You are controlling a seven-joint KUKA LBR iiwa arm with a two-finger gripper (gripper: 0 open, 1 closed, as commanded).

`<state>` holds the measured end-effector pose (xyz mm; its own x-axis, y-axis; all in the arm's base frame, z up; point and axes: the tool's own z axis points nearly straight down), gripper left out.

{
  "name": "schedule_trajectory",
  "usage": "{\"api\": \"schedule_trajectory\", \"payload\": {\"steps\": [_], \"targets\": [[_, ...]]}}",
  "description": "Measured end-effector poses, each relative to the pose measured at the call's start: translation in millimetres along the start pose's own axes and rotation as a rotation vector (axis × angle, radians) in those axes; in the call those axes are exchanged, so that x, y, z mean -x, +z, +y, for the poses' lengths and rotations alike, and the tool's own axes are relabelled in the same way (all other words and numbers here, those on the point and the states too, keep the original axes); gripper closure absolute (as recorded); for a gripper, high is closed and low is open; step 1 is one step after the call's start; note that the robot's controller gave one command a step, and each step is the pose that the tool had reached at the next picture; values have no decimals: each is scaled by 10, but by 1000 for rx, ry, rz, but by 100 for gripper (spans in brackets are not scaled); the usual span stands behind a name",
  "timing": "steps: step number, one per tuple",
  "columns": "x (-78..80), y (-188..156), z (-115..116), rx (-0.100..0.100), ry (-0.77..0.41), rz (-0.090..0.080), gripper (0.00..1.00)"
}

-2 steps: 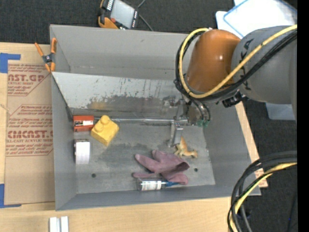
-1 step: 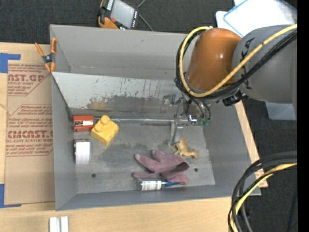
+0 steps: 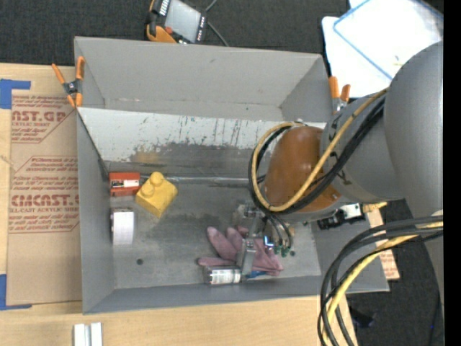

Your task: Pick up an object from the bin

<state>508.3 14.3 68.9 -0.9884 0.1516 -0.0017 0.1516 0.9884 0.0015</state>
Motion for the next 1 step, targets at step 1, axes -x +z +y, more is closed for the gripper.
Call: {"api": "schedule_trajectory", "payload": {"steps": [1], "targets": [[135, -585, -69, 2, 28, -13, 0]]}}
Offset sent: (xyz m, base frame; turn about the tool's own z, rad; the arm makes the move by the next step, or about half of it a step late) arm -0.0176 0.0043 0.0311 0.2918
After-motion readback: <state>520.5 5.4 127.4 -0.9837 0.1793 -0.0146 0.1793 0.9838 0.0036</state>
